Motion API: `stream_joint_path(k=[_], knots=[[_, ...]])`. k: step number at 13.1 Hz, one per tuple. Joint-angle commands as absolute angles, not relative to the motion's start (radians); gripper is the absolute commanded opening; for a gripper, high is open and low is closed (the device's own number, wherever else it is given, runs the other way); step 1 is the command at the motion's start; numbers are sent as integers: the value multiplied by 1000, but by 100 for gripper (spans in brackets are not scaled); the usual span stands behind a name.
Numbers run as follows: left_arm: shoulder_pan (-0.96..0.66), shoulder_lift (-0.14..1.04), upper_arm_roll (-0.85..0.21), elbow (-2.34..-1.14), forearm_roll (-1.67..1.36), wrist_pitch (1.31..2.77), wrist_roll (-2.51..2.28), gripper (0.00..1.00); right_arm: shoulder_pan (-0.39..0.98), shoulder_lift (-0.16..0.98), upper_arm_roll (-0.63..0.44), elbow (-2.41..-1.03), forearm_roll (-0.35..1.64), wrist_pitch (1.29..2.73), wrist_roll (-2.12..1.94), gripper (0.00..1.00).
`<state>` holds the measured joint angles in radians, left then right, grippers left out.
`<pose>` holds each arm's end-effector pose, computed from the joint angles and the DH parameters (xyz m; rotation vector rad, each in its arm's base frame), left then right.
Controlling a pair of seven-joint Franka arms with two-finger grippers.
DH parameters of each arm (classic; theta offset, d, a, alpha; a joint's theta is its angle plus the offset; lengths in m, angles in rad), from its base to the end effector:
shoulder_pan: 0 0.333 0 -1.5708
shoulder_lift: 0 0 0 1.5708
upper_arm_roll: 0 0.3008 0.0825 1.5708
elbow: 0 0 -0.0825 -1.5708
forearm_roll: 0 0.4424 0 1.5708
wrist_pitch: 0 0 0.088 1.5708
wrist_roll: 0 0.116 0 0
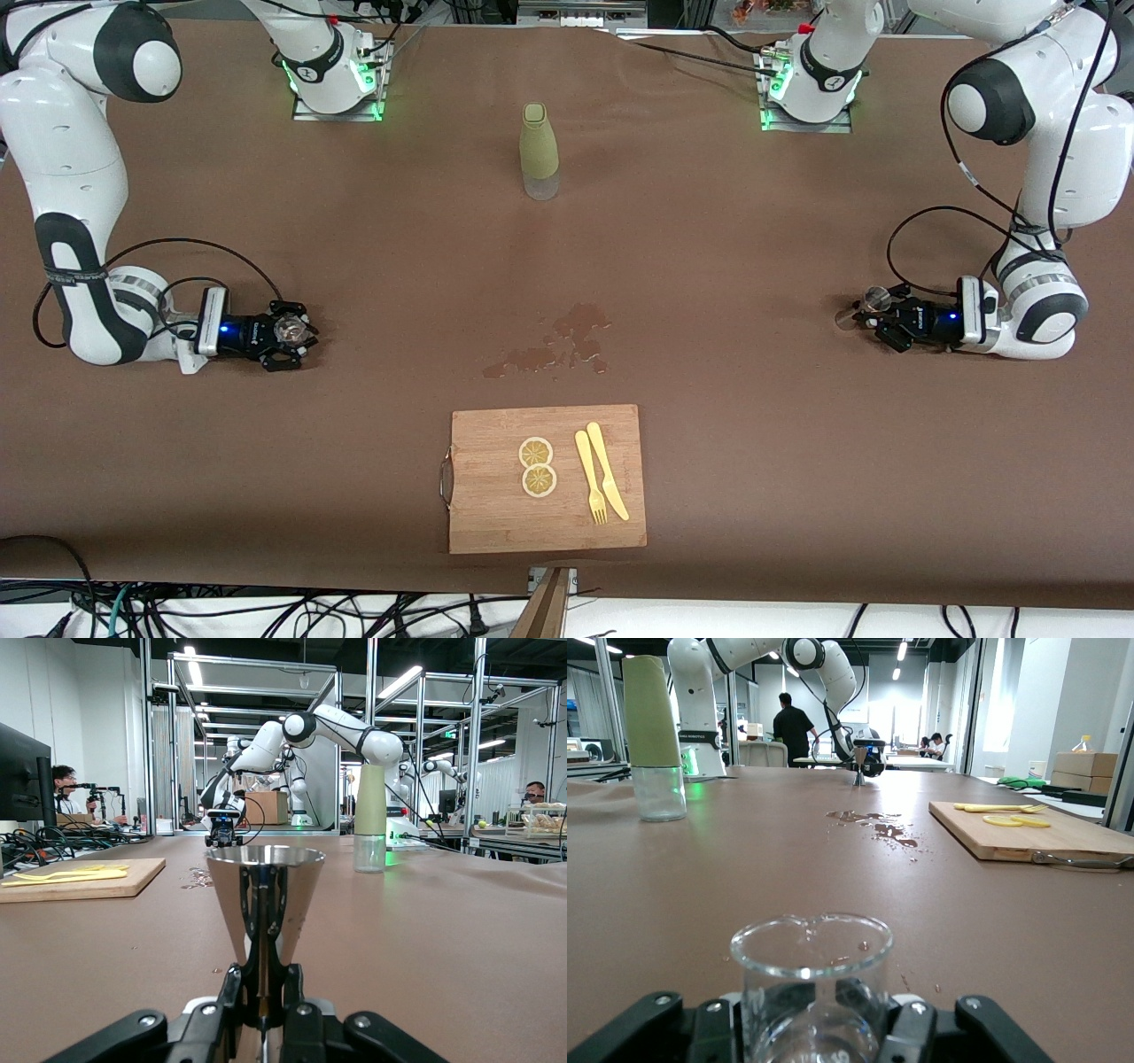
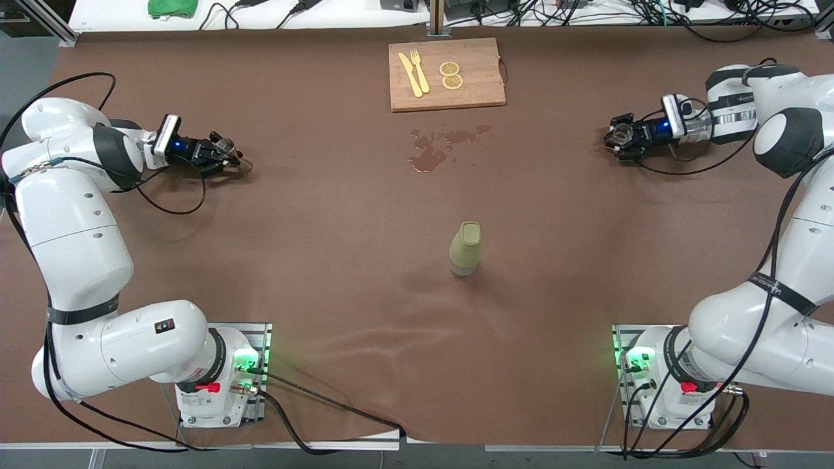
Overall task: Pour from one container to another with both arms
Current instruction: 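Set the beaker down with the right gripper while the left gripper sets the jigger down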
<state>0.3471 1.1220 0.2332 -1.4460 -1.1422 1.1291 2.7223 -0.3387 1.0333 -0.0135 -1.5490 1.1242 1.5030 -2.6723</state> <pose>0.5539 0.2010 -0.0086 1.1303 -1.2862 1.0984 0.6033 -0.1048 -0.0120 -1.2630 -1.4070 -1.0893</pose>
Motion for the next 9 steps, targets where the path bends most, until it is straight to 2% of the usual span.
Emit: stream_joint_path(k=[1, 6, 9], knots=[[350, 1118, 245, -1439, -1112, 1138, 2711, 100, -360, 1054, 2, -1548, 1147, 1468, -2683, 100], [342, 1082, 261, -1336, -1108, 1209, 2327, 100, -371, 1049, 2, -1546, 1147, 1466, -2681, 100], [322, 1002, 267, -1330, -1004, 1236, 1989, 100, -399, 1040, -2, -1540, 1137, 1466, -2662, 100]])
